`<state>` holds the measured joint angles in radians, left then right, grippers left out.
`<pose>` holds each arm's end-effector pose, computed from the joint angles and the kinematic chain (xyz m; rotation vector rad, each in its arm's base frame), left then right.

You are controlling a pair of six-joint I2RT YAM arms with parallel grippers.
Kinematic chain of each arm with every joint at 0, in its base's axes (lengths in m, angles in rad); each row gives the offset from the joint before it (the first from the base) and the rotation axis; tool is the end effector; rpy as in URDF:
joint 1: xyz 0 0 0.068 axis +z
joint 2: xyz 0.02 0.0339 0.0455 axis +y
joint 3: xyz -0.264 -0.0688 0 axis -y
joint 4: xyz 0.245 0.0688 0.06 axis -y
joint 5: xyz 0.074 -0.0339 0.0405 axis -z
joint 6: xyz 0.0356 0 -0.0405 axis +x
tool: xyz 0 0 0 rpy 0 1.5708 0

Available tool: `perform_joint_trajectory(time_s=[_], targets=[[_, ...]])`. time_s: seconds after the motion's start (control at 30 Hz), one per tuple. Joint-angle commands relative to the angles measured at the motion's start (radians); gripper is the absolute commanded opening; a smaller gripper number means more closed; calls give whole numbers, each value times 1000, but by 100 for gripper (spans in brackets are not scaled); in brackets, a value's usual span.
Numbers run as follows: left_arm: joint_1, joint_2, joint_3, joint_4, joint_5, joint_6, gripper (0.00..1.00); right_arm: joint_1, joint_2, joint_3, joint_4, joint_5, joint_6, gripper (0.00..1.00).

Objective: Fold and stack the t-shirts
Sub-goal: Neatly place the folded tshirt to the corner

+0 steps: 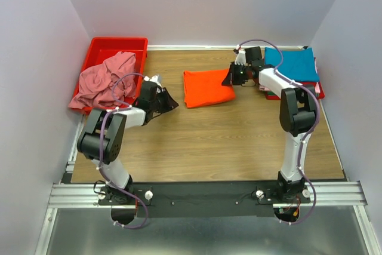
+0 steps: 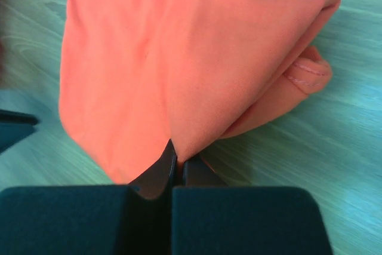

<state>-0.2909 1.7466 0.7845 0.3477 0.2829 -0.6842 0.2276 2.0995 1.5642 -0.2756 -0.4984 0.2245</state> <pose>0.3266 -0.1082 0.1444 -0.2809 2.2724 -0.8418 0.4511 0.1220 0.1918 -0.2466 2.3899 0.8068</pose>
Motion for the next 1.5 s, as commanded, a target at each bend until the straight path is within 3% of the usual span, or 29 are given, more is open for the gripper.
perform_joint_trajectory(time_s=[0.0, 0.37, 0.57, 0.97, 1.47], targets=[[10, -142, -10, -48, -22, 73, 31, -20, -50, 49, -51, 49, -69, 0], [33, -568, 35, -223, -83, 250, 32, -33, -36, 238, -227, 176, -344, 0], [52, -689, 21, -309, -65, 287, 32, -31, -33, 329, -292, 288, -494, 0], [68, -774, -36, -346, -33, 314, 32, -33, -7, 473, -344, 523, -711, 0], [96, -794, -64, -346, -7, 331, 32, -56, -24, 542, -347, 626, -818, 0]])
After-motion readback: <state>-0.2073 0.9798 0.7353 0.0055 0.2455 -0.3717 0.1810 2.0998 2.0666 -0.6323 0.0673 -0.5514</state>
